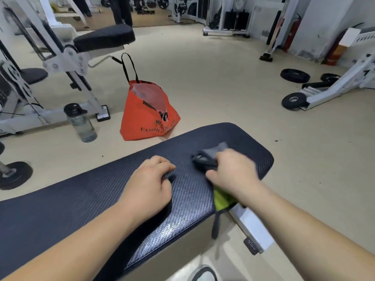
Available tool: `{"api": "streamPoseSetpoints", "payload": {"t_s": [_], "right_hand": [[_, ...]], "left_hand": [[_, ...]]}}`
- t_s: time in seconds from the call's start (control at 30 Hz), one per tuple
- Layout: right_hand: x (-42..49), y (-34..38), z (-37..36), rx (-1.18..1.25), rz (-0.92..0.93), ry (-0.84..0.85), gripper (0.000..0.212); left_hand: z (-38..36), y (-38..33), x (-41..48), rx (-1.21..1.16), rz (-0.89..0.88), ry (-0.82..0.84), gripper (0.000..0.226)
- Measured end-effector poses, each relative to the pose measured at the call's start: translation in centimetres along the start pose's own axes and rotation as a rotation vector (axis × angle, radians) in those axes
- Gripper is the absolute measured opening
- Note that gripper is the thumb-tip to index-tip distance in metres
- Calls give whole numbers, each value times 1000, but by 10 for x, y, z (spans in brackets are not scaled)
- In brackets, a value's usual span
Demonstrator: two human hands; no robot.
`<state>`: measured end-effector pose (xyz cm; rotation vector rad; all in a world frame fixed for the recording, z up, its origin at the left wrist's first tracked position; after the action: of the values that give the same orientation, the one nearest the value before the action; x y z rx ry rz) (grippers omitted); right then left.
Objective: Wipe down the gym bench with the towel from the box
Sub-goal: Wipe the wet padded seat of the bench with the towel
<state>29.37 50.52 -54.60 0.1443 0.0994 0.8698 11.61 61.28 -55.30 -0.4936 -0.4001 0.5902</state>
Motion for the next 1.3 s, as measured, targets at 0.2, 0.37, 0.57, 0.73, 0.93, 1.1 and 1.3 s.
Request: {"api": "streamPoseSetpoints", "payload": {"t_s": [0.2, 0.37, 0.57, 0.73, 0.93, 1.1, 1.3], "right_hand": [[-10, 36, -12, -21, 162, 92, 24], [12, -11, 1, -98, -83, 17, 33], [-35, 70, -16, 342, 273, 360, 39], [-39, 59, -6, 1212, 37, 609, 28], [-27, 55, 0, 1479, -101, 685, 36], [-15, 25, -9, 1036, -82, 480, 26], [18, -41, -1, 1061, -273, 128, 13]], "left_hand": [[3, 8, -10, -28, 64, -43, 44], [14, 12, -16, -27, 64, -44, 41], [16, 6, -19, -57, 59, -33, 50], [41, 25, -22, -552, 310, -119, 47], [19, 8, -7, -1115, 592, 136, 30], [8, 8, 11, -955, 627, 77, 37], [26, -4, 60, -205, 319, -117, 70]]}}
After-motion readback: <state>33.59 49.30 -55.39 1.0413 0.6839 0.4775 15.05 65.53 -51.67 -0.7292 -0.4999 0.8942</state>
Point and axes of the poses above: each hand's wrist, its own x-axis towards the middle knuckle, its own z-axis out of the back of the hand, y = z × x, the point moved 8 cm from there along x, towards the middle knuckle, and after that the axes turned 3 degrees about -x, right-handed, at the moved point
